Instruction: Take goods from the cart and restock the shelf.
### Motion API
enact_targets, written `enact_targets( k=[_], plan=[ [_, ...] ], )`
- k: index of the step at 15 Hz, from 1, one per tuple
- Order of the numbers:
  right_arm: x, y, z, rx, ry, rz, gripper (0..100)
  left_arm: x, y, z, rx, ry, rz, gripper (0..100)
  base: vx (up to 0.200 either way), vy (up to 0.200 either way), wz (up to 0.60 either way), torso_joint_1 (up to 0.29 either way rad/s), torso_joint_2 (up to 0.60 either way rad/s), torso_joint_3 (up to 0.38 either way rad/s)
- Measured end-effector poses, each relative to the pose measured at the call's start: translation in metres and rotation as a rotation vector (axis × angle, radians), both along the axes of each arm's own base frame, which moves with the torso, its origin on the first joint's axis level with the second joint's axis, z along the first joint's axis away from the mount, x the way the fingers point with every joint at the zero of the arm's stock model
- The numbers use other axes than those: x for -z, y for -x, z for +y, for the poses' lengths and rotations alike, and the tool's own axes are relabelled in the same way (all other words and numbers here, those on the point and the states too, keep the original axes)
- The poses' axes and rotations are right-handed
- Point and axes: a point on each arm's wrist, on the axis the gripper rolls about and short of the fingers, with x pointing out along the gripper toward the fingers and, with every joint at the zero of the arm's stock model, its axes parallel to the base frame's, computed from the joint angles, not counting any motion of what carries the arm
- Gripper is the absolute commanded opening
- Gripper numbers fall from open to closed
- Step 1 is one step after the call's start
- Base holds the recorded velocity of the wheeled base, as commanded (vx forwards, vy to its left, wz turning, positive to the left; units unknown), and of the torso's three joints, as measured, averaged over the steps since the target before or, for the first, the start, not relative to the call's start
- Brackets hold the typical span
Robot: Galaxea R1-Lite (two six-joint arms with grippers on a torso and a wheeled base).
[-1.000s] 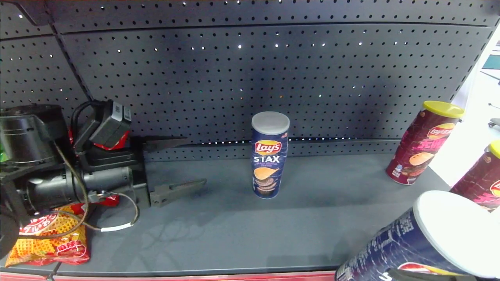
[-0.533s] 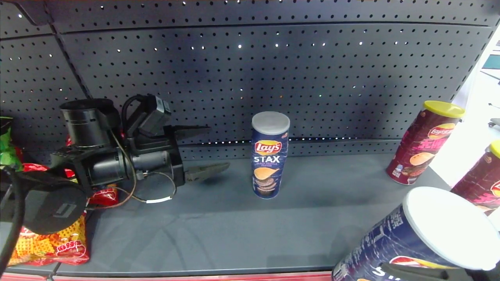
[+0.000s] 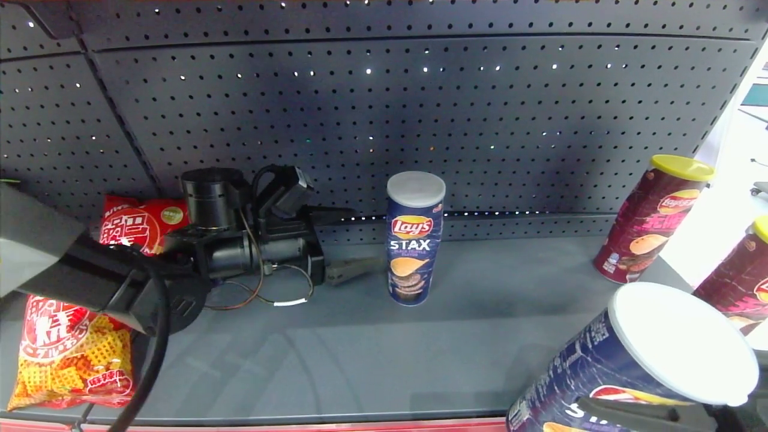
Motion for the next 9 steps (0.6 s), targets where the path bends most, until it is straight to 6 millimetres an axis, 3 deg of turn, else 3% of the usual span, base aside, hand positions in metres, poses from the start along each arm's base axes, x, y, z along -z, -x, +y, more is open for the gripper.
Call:
enact_targets(
  k=[5,9],
  plan=[
    [0.001,-0.001,0.000,0.000,0.003,0.006,0,0.017,-0.026,-0.020,0.028,0.009,0.001,100,0.000,0.000,0.00,0.000,0.00,0.000],
    [0.003,-0.003,0.002,-0.002,0.009,0.017,0,0.026,-0.031,-0.043,0.074,0.023,0.013,100,0.000,0.000,0.00,0.000,0.00,0.000]
  ],
)
